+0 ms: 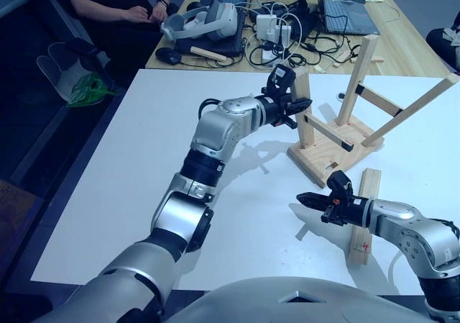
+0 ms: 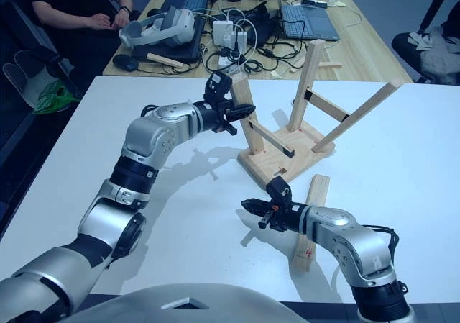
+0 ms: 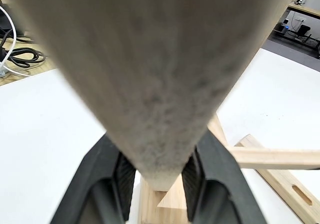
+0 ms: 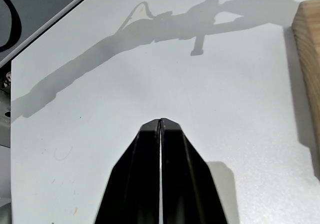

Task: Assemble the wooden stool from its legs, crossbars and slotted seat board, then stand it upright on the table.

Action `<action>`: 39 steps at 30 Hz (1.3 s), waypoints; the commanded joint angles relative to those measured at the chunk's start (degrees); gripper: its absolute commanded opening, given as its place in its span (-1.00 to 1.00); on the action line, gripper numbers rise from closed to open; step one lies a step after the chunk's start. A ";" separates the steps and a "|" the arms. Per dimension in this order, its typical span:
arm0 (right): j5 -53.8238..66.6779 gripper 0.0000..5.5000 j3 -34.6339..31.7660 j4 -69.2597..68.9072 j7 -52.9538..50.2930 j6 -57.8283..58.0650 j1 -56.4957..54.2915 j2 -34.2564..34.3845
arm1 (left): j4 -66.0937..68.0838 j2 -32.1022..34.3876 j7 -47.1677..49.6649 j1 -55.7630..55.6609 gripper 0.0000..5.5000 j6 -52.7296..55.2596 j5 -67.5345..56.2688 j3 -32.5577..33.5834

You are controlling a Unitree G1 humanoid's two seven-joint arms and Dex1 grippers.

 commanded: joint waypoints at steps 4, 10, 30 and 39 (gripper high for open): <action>1.13 -1.00 -0.46 -0.18 -1.03 0.44 -0.85 0.89 | -6.84 17.17 -3.59 5.83 -0.63 13.29 1.03 3.48; 1.42 -1.00 -0.92 0.58 -0.73 -0.04 -0.75 1.33 | -11.94 21.59 -5.39 5.05 -0.63 17.22 -1.00 4.88; 2.65 -1.00 -1.63 2.47 -0.19 -2.32 0.22 2.99 | -11.74 9.61 -0.56 -4.38 -0.04 2.30 -3.75 12.85; 3.73 -1.00 -2.44 3.44 0.30 -2.53 0.16 3.25 | -2.20 8.02 4.21 -15.37 0.03 -8.41 -0.56 16.18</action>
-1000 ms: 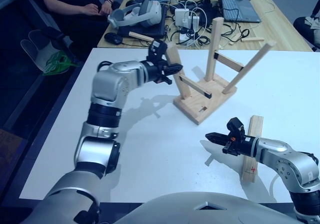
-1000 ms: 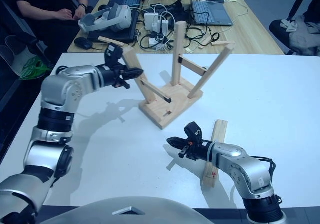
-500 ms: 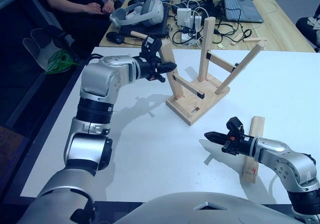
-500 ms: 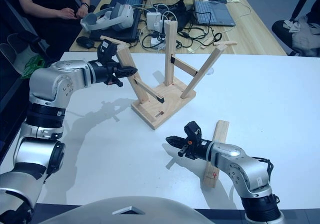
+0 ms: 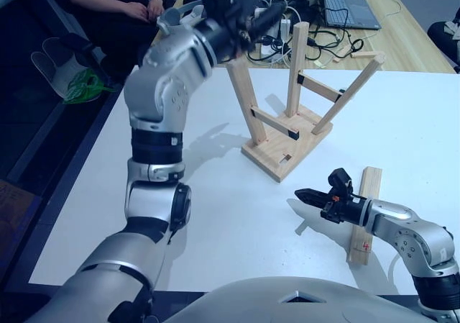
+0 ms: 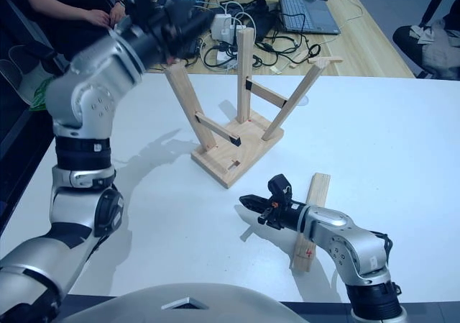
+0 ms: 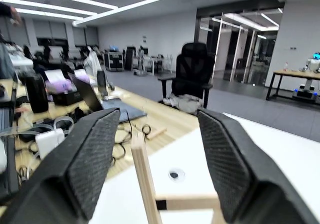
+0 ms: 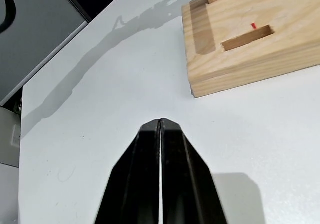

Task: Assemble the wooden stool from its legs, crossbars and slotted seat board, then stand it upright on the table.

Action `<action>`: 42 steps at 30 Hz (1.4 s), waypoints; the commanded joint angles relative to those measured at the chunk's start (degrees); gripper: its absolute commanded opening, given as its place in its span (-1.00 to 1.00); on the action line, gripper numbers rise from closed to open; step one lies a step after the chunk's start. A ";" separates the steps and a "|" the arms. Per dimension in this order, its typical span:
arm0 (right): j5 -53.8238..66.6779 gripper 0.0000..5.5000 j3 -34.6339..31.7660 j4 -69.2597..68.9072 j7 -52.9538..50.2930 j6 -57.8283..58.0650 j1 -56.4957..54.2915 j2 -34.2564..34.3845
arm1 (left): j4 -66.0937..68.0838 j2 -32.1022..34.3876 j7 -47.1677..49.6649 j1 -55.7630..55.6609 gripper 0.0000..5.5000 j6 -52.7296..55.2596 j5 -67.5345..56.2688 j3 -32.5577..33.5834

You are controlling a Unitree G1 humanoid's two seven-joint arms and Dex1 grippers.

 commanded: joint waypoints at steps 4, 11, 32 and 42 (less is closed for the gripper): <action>0.82 -1.00 -0.15 0.82 0.39 -0.29 -0.84 0.11 | 4.25 -0.94 1.90 7.93 0.03 4.26 6.58 -8.34; 0.96 -1.00 -0.25 0.89 0.41 -0.34 -0.87 0.22 | -5.74 -5.53 5.71 13.20 0.03 11.39 4.95 -10.32; -12.28 -0.41 -23.80 -19.31 -28.95 -8.47 14.14 9.29 | -19.87 -12.46 16.45 16.23 0.05 -1.80 -1.21 3.21; -2.05 0.17 -31.89 -16.15 -37.05 10.36 16.07 15.80 | -19.28 -13.13 18.26 19.58 0.05 -5.41 -1.27 2.04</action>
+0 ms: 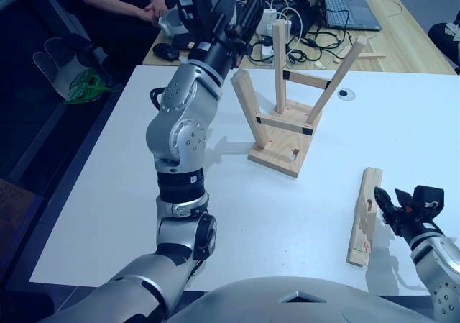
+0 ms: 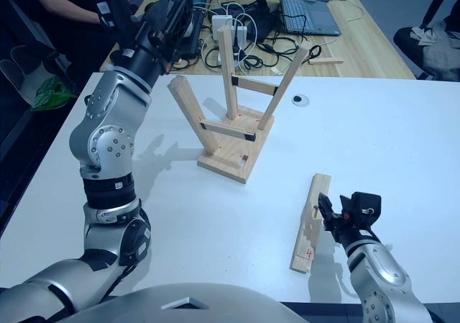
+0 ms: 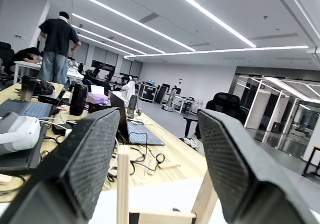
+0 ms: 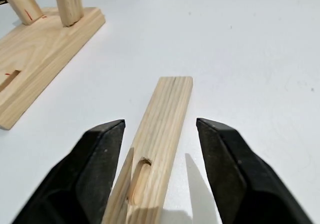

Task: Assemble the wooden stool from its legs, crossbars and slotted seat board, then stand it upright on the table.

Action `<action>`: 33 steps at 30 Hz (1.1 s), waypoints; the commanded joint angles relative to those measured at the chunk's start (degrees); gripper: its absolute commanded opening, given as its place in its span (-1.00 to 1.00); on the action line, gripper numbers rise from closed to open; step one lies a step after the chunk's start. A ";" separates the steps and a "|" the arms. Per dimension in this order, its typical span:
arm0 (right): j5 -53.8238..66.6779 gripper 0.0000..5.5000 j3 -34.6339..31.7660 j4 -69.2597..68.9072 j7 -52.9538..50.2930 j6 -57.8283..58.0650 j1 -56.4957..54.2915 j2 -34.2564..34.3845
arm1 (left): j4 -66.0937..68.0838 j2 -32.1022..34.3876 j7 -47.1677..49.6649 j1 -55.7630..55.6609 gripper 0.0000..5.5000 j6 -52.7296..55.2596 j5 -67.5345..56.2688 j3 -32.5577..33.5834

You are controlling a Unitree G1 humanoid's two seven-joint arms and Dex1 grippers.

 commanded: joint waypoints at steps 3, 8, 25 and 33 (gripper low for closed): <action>0.10 0.39 -2.93 6.42 -1.11 7.73 -1.32 -2.91 | 1.03 0.25 0.60 0.09 0.05 -1.71 0.34 -0.23; -1.05 0.68 -0.07 9.38 1.84 6.77 -3.47 -6.15 | 2.31 1.07 0.57 -0.16 0.05 -3.55 0.90 0.07; -1.52 0.86 2.95 0.51 -4.95 34.30 -13.51 -5.27 | 3.47 1.36 0.33 0.61 0.05 -5.34 0.51 -0.67; -4.46 0.86 -0.03 0.19 -5.39 40.02 -13.21 -5.27 | 3.38 1.16 0.73 1.74 0.05 -5.97 0.68 -1.06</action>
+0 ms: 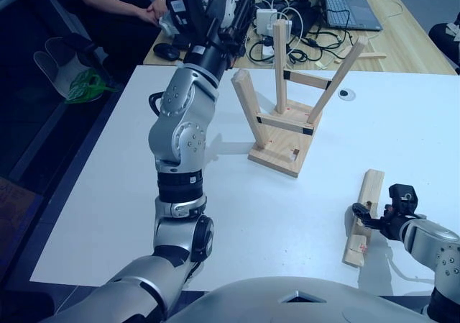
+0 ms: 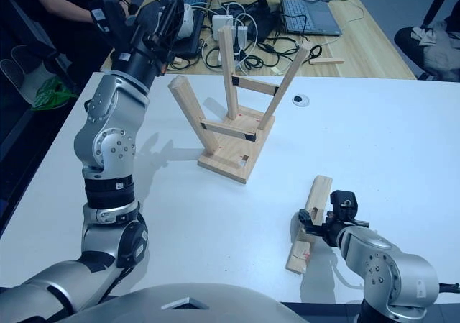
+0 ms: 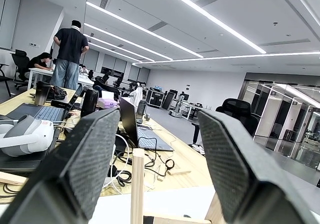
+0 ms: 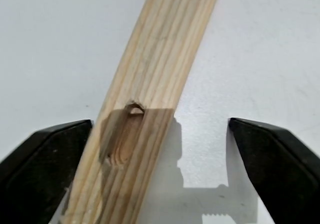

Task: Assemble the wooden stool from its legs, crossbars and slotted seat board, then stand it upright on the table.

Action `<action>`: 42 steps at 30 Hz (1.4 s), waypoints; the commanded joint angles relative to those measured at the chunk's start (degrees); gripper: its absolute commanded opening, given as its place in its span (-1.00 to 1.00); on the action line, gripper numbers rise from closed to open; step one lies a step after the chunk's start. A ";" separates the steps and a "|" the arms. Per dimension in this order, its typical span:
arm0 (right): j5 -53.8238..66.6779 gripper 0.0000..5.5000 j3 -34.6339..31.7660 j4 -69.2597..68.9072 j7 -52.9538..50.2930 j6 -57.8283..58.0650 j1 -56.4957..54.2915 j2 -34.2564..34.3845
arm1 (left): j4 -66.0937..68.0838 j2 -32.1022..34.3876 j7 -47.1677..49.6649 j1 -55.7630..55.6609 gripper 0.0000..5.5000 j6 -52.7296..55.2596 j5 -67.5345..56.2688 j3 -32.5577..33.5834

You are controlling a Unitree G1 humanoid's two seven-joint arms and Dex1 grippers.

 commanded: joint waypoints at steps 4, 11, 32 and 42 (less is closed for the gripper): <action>-0.63 0.75 -2.61 2.13 -1.14 1.16 2.47 2.86 | 0.48 0.15 0.58 0.07 0.05 -0.71 0.52 -0.21; 1.07 0.27 -3.72 5.04 -3.07 1.16 1.57 5.13 | 1.57 0.34 0.34 -0.47 0.05 -1.50 0.60 -0.18; 9.11 -0.25 -10.15 13.23 8.91 -39.74 -46.88 4.65 | 2.84 12.96 -11.33 -13.02 0.05 9.69 -10.37 3.07; 16.01 -0.25 2.22 25.64 15.81 -48.54 -54.77 9.55 | -10.51 12.28 -15.44 -8.93 0.05 30.29 -18.27 -12.21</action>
